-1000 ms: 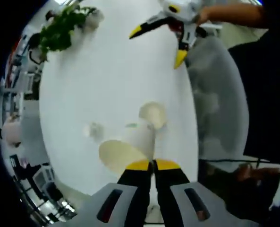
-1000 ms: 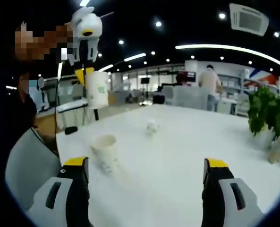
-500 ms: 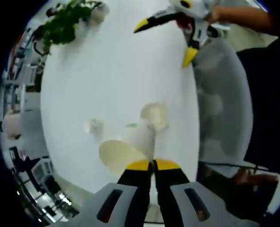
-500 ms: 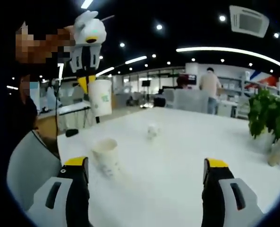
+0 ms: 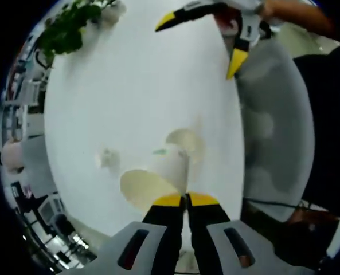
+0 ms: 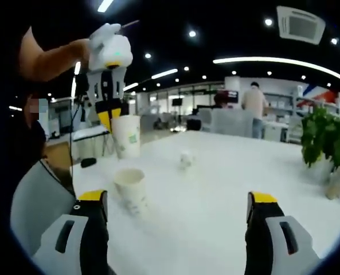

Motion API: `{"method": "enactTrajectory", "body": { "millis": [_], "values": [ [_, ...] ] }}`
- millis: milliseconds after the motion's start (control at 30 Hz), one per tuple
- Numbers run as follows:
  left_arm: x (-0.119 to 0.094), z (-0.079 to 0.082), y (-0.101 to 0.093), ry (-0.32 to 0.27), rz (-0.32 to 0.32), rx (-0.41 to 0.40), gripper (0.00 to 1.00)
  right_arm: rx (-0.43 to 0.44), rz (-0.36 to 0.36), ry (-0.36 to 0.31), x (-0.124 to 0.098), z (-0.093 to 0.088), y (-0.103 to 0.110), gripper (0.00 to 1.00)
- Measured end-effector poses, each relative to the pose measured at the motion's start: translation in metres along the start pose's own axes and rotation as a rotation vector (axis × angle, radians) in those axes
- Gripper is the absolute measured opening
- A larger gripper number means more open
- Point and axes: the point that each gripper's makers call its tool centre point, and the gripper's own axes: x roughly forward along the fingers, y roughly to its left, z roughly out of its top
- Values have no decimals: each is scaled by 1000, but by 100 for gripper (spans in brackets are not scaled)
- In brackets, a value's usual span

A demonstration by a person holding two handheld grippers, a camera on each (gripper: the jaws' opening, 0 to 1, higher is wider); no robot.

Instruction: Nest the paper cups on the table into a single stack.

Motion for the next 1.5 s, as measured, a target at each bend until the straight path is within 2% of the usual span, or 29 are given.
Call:
{"method": "enactTrajectory", "body": {
  "millis": [333, 433, 500, 667, 833, 1133, 1300, 1500],
  "values": [
    [20, 6, -7, 20, -9, 28, 0, -10, 13, -10, 5, 10, 6, 100],
    [28, 5, -11, 32, -21, 70, 0, -13, 18, -7, 7, 10, 7, 100],
    [32, 6, -10, 44, -12, 98, 0, -4, 26, 7, 8, 9, 9, 100],
    [41, 9, -10, 53, 1, 107, 0, 7, 35, 62, 10, 3, 7, 100],
    [48, 15, -16, 48, -17, 110, 0, 4, 32, 68, 9, 4, 6, 99],
    [61, 20, -16, 60, -16, 103, 0, -1, 38, 70, 10, 4, 9, 98],
    [75, 22, -20, 72, -24, 109, 0, 3, 43, 75, 10, 3, 9, 98],
    [91, 24, -25, 65, -33, 75, 1, 19, 53, 79, 12, 3, 9, 99]
  ]
}}
